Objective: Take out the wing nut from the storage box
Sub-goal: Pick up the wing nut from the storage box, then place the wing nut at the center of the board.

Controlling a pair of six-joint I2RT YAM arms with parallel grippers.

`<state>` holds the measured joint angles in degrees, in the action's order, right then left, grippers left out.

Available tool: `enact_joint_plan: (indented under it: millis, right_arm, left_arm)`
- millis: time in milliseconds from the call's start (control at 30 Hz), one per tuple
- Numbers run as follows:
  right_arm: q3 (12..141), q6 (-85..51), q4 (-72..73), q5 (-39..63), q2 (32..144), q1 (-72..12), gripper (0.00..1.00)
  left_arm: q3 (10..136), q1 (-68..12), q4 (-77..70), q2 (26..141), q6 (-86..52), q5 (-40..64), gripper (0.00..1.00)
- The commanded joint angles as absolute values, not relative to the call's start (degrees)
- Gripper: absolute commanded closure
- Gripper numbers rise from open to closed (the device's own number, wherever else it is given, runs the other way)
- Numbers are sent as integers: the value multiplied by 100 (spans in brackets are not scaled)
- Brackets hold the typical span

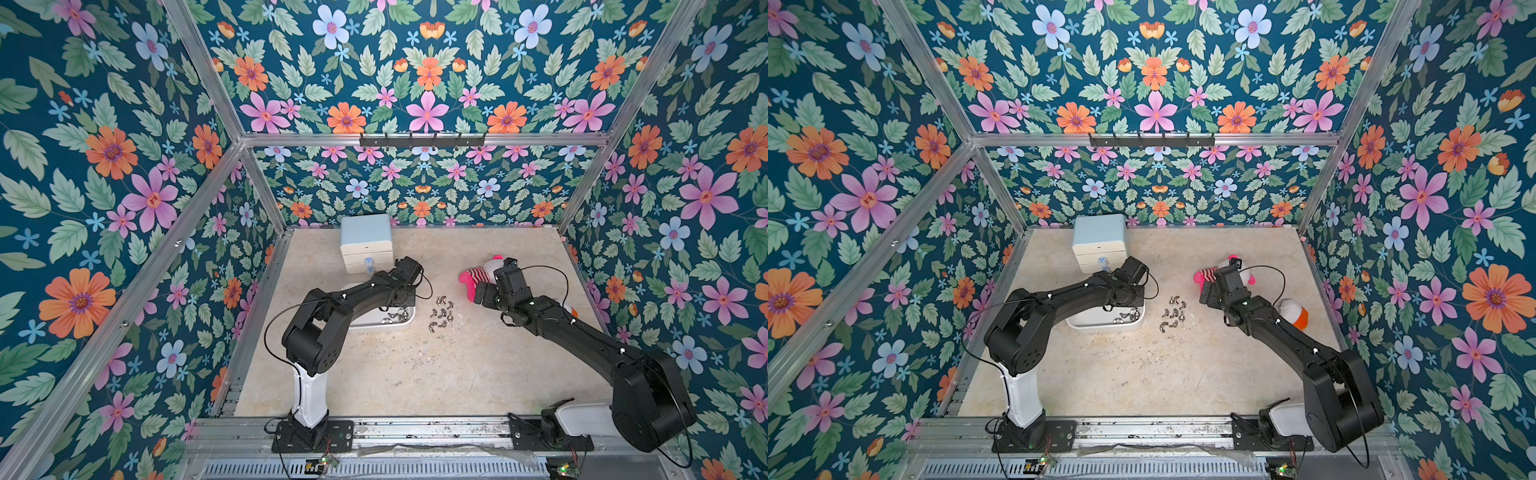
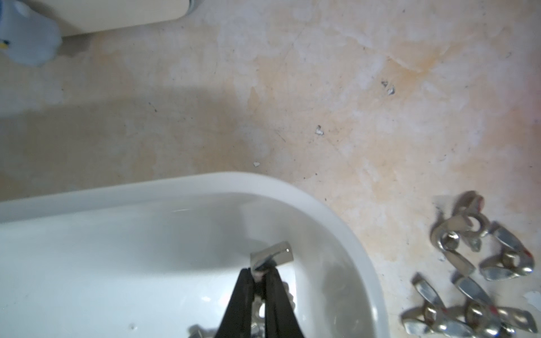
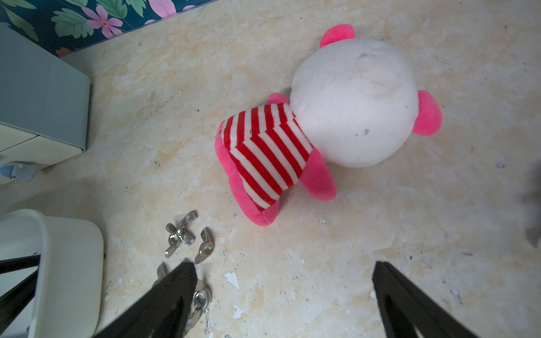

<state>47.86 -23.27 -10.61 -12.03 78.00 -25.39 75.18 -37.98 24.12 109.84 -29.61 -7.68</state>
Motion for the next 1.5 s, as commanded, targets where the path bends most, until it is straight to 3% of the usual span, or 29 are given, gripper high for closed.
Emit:
enact_joint_plan:
  millis: [0,767,1467]
  right_arm:
    - [4828,-2340,-1046,-1231,7822,-2547,1]
    - [4800,-2373,-1019,-1240,7849,-2548,1]
    - [4647,-2399,-1081,-1284,7646,-2546,1]
  left_arm:
    - [7541,-3797,2527,10893,-2900,-903,88]
    - [7993,-4261,2775,9932,-2733,-868,89]
    - [8792,-4610,2803,11365,-2706,-556,89]
